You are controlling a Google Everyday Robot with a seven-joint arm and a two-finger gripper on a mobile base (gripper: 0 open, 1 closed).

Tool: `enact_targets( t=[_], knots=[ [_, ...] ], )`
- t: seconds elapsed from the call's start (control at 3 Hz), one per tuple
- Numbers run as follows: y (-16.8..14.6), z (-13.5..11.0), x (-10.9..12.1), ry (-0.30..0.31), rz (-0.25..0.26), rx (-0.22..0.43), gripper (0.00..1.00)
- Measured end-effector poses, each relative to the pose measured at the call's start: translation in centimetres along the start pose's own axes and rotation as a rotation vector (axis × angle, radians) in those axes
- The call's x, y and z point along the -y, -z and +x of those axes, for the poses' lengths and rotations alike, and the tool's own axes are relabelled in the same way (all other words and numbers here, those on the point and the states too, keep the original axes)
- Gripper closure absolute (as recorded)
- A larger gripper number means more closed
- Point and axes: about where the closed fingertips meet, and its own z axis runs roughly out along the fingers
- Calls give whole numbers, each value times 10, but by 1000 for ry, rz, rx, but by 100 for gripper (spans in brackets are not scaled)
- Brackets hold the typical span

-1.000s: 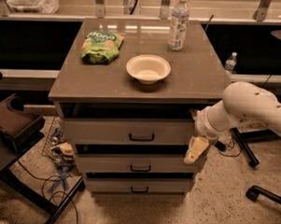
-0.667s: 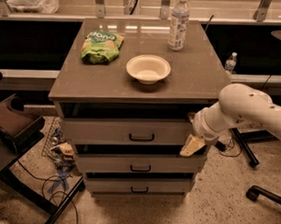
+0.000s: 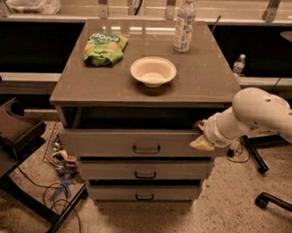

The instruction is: Open top drawer

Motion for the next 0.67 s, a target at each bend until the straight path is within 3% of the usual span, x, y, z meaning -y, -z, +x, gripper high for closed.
enact_targets(
  t=[0.33,0.67],
  knots=[
    [5,-3,1,0,0,0,95],
    [10,-5,2,0,0,0,100]
  ],
)
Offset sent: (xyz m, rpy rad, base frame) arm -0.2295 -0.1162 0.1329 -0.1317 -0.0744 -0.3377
